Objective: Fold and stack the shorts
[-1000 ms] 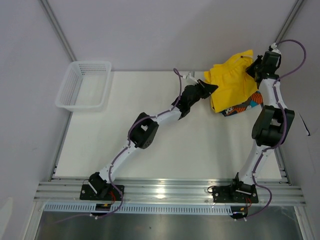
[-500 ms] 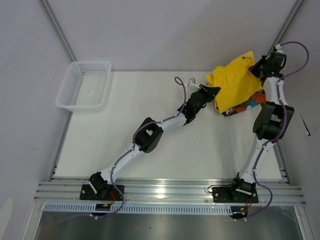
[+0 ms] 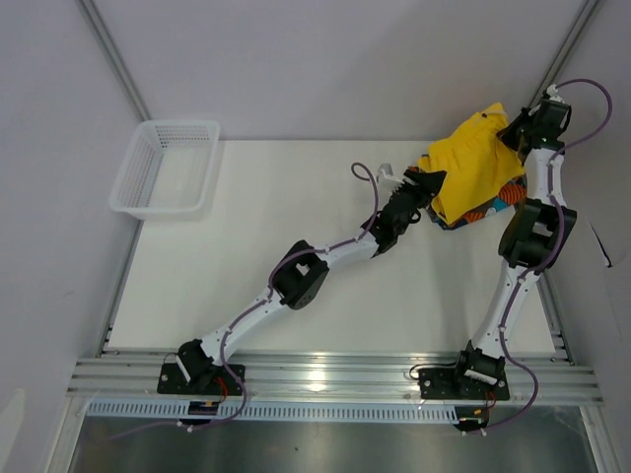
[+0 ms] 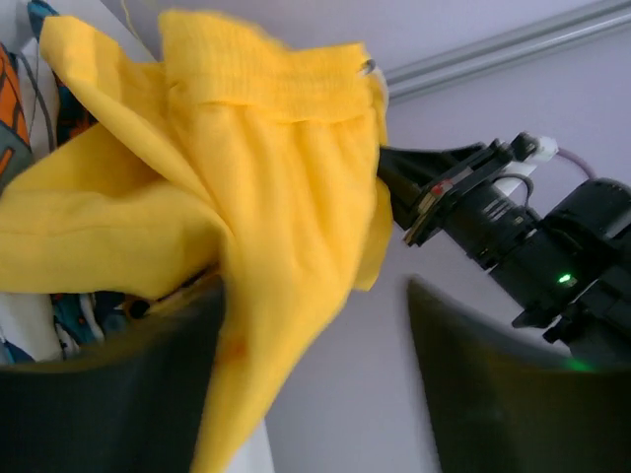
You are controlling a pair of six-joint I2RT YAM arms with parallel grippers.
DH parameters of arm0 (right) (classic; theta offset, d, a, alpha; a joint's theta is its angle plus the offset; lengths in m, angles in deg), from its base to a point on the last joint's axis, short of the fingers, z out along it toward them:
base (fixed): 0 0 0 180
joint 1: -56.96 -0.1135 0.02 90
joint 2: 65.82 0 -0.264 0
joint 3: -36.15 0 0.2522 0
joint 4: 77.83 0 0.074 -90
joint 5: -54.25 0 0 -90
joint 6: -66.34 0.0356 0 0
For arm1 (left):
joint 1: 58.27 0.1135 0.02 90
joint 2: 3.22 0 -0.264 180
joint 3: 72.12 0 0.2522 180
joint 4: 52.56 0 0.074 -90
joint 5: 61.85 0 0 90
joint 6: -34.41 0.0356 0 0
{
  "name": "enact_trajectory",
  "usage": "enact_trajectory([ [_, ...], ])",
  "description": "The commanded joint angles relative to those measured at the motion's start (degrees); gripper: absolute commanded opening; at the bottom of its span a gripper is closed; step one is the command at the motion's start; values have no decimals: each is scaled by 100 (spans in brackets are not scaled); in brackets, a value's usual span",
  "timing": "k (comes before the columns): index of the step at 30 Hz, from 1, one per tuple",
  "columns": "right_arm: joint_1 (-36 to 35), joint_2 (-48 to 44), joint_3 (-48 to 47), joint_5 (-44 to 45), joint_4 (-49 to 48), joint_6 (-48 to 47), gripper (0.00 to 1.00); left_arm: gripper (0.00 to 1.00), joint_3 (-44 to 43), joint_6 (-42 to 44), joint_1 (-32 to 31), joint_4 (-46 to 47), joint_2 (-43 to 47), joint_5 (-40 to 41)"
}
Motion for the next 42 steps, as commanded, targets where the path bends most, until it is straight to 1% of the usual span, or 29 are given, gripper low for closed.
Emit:
enact_trajectory([
  [1, 163, 288, -359, 287, -297, -229, 0, 84, -17, 311, 20, 312, 50, 266],
  [2, 189, 436, -359, 331, -288, -238, 2, 95, 45, 408, 55, 304, 103, 196],
  [3, 198, 516, -368, 349, -306, -212, 3, 99, 107, 583, 98, 330, 199, -48],
  [5, 233, 700, -586, 262, -254, 7, 8, 99, 449, 681, 221, 513, 331, -313],
  [7, 242, 1104, -1025, 112, 18, 78, 13, 99, 756, 689, 301, 689, 709, -454],
  [8, 233, 1210, -1358, 120, 263, 87, 21, 99, 1315, 777, 353, 821, 858, -550],
  [9, 181, 1255, -1379, 233, 300, 61, 28, 99, 1442, 1021, 371, 874, 1016, -560],
  [10, 154, 1238, -1335, 365, 318, 78, 52, 99, 1678, 1180, 397, 884, 1322, -586],
  [12, 102, 1133, -1089, 629, 222, 96, 72, 99, 2196, 1566, 424, 1014, 1640, -604],
  [13, 84, 1115, -1054, 682, 213, 88, 85, 99, 2312, 1699, 433, 1102, 1929, -613],
  [14, 84, 1106, -1045, 648, 213, 70, 86, 99, 2444, 1805, 450, 1199, 2071, -622],
  [15, 84, 1088, -1019, 543, 204, 52, 87, 99, 2845, 1971, 459, 1348, 2212, -613],
  [16, 101, 975, -966, 525, 134, 70, 90, 99, 2971, 2043, 485, 1393, 2430, -604],
  [21, 93, 44, 86, 559, -446, -70, 91, 99, 3542, 2228, 661, 1551, 2854, -806],
  [23, 31, -396, 255, 673, -499, -194, 91, 99, 3710, 2245, 758, 1700, 3020, -911],
  [27, -109, -1108, 834, 1165, -779, -431, 92, 99, 4035, 2447, 837, 1745, 3337, -1035],
  [29, -188, -1511, 1300, 1455, -1069, -510, 93, 99, 4203, 2579, 863, 1658, 3443, -1070],
  [30, -215, -1627, 1432, 1439, -1149, -528, 93, 99, 4194, 2597, 863, 1614, 3487, -1140],
  [32, -267, -1759, 1592, 1125, -1132, -441, 88, 99, 4159, 2519, 890, 1491, 3487, -1359],
  [33, -285, -1820, 1609, 974, -1088, -362, 82, 99, 4176, 2448, 899, 1507, 3461, -1395],
  [34, -303, -1830, 1627, 790, -1001, -282, 79, 99, 4185, 2352, 899, 1525, 3435, -1439],
  [35, -312, -1821, 1653, 388, -983, -195, 75, 99, 4220, 2107, 899, 1543, 3409, -1465],
  [36, -338, -1795, 1680, 210, -974, -28, 63, 99, 4203, 2009, 916, 1604, 3330, -1526],
  [38, -390, -1734, 1793, -63, -1000, 52, 54, 99, 4212, 1790, 925, 1648, 3277, -1659],
  [39, -443, -1637, 1829, -169, -1044, 157, 41, 99, 4203, 1736, 925, 1613, 3259, -1659],
  [41, -461, -1479, 1847, -458, -1132, 289, 34, 99, 4072, 1692, 942, 1456, 3136, -1851],
  [42, -461, -1391, 1821, -729, -1141, 429, 29, 99, 3810, 1718, 960, 1290, 3066, -1991],
])
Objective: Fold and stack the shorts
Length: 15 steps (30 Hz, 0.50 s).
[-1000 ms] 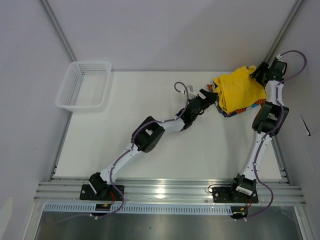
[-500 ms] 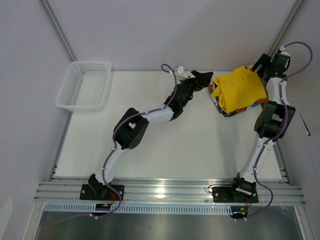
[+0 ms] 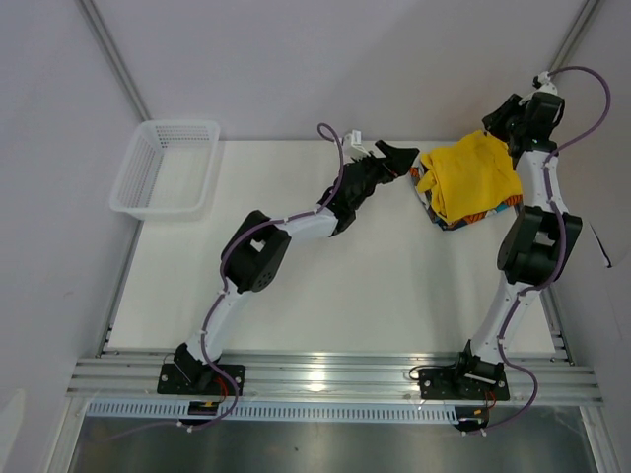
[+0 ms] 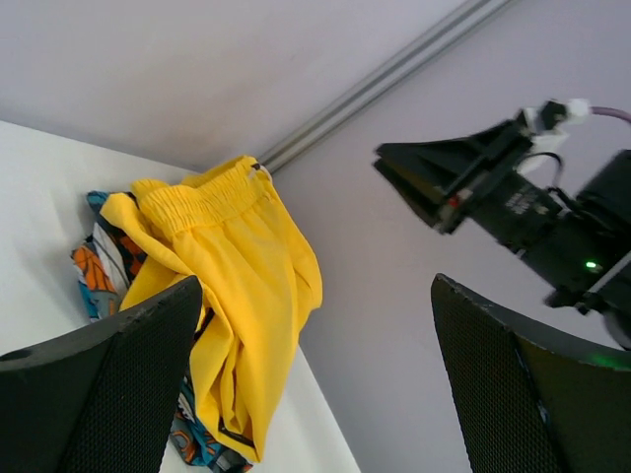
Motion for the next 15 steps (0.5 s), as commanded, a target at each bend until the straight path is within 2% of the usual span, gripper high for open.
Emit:
enact_trajectory([
  [1, -48, 462, 63, -861, -133, 410, 26, 98, -530, -92, 90, -696, -254, -550],
  [2, -48, 551, 72, -992, -159, 472, 24, 98, -924, -56, 99, -1015, -351, -856],
  [3, -48, 621, 72, -1228, -212, 533, 18, 93, -1241, -13, 117, -1288, -439, -963],
  [7, -100, 1086, -42, -1468, -204, 692, 15, 88, -1831, 93, 248, -2684, -703, -1298],
  [10, -162, 1359, -296, -1363, 93, 692, 14, 87, -1624, -143, 345, -2785, -739, -1509],
  [12, -180, 1580, -324, -1232, 209, 849, 13, 87, -1255, -582, 389, -2304, -687, -1649],
  [15, -118, 1677, 88, -1038, -44, 1341, 12, 87, -980, -812, 398, -2029, -625, -1746],
])
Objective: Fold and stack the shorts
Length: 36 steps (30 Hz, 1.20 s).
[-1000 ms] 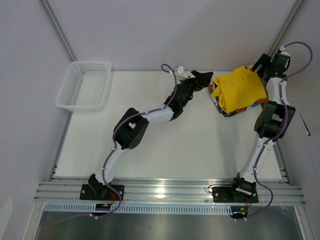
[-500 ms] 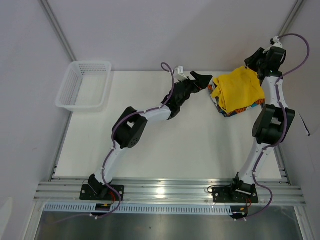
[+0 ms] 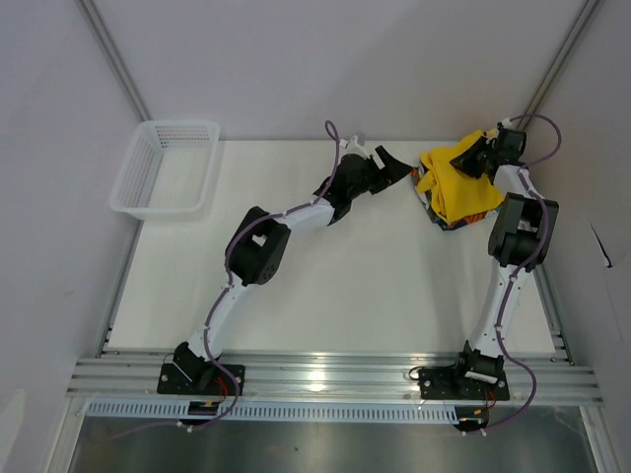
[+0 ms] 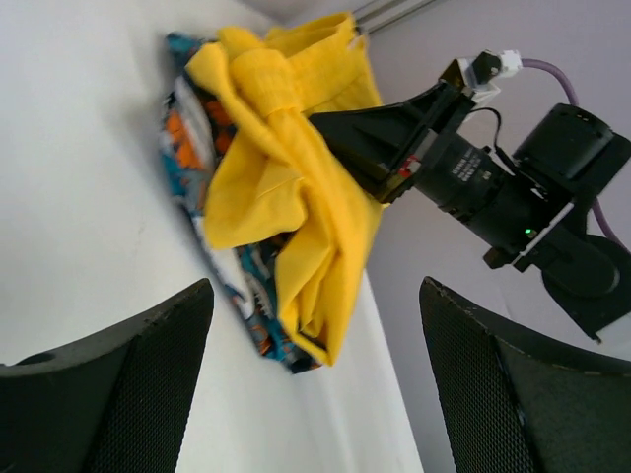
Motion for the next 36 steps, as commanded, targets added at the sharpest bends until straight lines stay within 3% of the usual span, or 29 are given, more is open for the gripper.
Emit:
enact_trajectory([
  [1, 35, 68, 218, 175, -172, 599, 12, 87, 217, -331, 57, 119, 72, -365],
  [8, -44, 166, 910, 201, 267, 952, 9, 88, 1701, -94, 145, 637, 1021, -242],
  [11, -334, -335, 1579, 378, 101, 908, 9, 89, 2124, 56, 259, 629, 1504, -312],
  [17, -1158, -1617, 3758, 817, -768, 1136, 10, 90, 3950, 336, 567, 1007, 2664, -330],
  [22, -1600, -1917, 4007, 835, -1025, 1215, 11, 91, 4663, 469, 576, 1146, 3096, -338],
  [28, -1688, -2295, 3675, 1240, -604, 699, 52, 91, 4981, 74, 576, 1701, 2973, -760],
  [33, -1688, -2454, 3392, 1020, -409, 214, 64, 90, 5069, 144, 567, 1807, 2982, -857],
  [36, -1723, -2576, 3374, 959, -427, 56, 66, 84, 4929, 4, 558, 1876, 2755, -1120],
])
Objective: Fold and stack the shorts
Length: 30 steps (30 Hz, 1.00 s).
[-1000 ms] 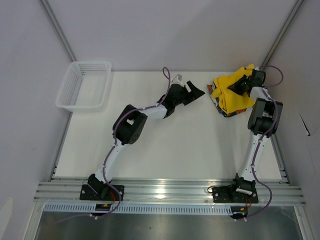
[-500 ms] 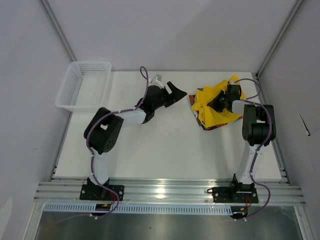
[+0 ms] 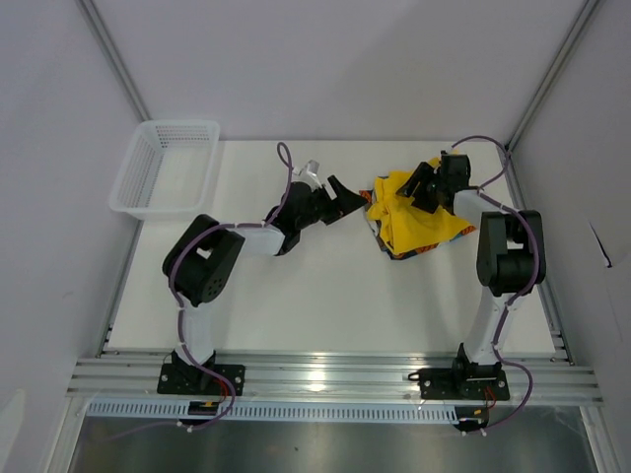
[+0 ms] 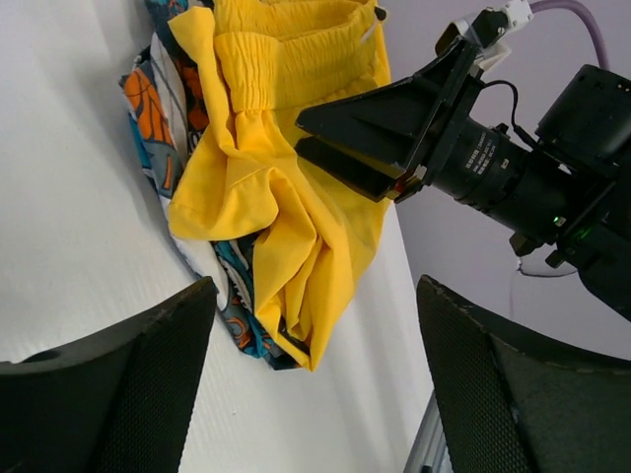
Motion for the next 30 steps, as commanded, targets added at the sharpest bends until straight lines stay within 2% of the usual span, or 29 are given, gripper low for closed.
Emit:
enact_trajectory([
  [1, -29, -406, -191, -1, 65, -434, 66, 83, -153, -219, -41, 526, -247, -389],
  [7, -135, -767, -155, 121, -50, -619, 67, 77, -636, -1186, -146, 886, -766, -547],
  [11, -135, -855, -199, 227, -41, -619, 67, 79, -768, -1783, -260, 896, -1029, -425],
  [18, -126, -873, -155, 184, -32, -584, 68, 83, -1225, -2145, -304, 649, -1346, -319],
  [21, -152, -1074, 169, 157, -110, -418, 68, 83, -1488, -2180, -304, 553, -1513, -240],
  [23, -152, -1546, 792, 174, -321, -347, 69, 83, -1603, -2224, -304, 500, -1592, -240],
  [24, -161, -1750, 1020, 253, -618, -373, 73, 83, -1656, -2250, -304, 509, -1636, -222],
  [25, -178, -1960, 1223, 323, -665, -451, 85, 83, -1665, -2277, -296, 526, -1689, -231],
  [26, -213, -2145, 1581, 333, -700, -548, 92, 83, -1665, -2312, -296, 553, -1707, -231],
  [27, -257, -2513, 1733, 367, -683, -766, 93, 83, -1691, -2312, -296, 535, -1733, -231],
  [28, -319, -2664, 1856, 446, -604, -864, 99, 83, -1735, -2321, -296, 518, -1777, -257],
  [30, -625, -3015, 2050, 778, -324, -1188, 100, 83, -1727, -2347, -296, 526, -1803, -266],
])
